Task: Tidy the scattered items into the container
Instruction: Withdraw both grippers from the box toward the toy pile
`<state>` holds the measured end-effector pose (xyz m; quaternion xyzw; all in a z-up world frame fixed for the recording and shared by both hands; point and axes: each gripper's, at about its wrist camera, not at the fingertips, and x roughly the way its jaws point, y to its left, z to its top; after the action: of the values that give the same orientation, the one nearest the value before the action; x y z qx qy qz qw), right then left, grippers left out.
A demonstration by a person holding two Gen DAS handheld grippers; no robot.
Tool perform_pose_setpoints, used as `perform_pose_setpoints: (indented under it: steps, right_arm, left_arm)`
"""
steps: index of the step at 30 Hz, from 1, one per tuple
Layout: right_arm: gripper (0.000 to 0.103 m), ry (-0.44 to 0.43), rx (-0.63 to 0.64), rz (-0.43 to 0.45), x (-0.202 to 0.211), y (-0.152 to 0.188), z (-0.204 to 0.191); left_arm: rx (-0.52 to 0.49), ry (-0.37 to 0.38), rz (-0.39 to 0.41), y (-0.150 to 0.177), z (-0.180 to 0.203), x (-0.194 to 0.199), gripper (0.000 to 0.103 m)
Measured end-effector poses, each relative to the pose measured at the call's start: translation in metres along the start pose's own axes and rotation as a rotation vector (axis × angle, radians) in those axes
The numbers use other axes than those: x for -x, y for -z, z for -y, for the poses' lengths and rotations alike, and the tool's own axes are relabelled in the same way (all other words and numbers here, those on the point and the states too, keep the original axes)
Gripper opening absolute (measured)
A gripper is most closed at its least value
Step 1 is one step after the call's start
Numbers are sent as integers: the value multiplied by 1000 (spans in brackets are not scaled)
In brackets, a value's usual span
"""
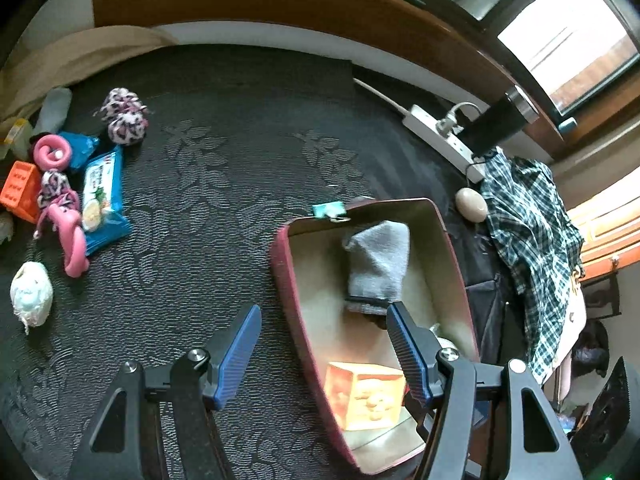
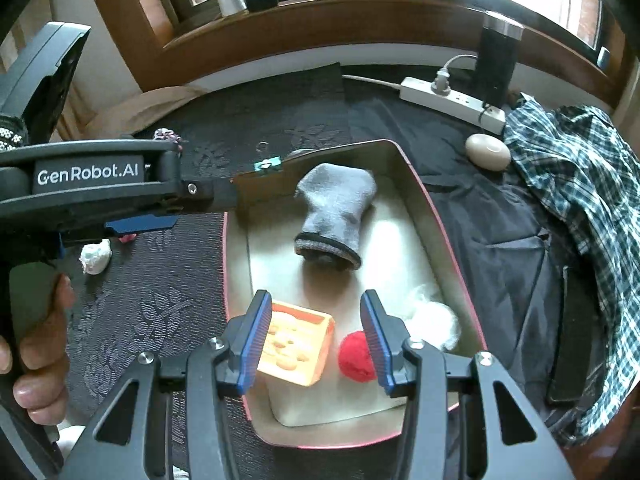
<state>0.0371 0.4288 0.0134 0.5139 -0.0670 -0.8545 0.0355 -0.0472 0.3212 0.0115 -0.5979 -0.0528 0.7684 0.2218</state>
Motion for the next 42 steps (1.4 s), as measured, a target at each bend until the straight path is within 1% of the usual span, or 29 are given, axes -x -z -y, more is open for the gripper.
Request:
perform_pose_setpoints:
  steps: [6,9,12,16,27,34,42]
  right_arm:
    - [50,-16,34,-6,-6,-7,-22]
    - [50,-27,54,-12,-10,-10,-35]
    - [50,-40,77,-18,-15,-13,-51]
    - [50,-58,111,-21,-20,-19,-72]
    - [50,-110,199,-43,-38,-27,-132]
    - [50,-136,238,-57,-49,-31,-166]
    - [50,-150,252,-78,-61,-33,-195]
  left_arm:
    - [49,-33,12,-2,-31,9,67]
    - [68,-55,21,-1,-46,14,67]
    - [80,-97,37,1,-64,21,67]
    - [116,-117,51,4,-88,30,67]
    - [169,-213,115,5,-149,63,67]
    - [197,-237,119,6,-181,74,67]
    - [232,-252,107,7,-215,80,67]
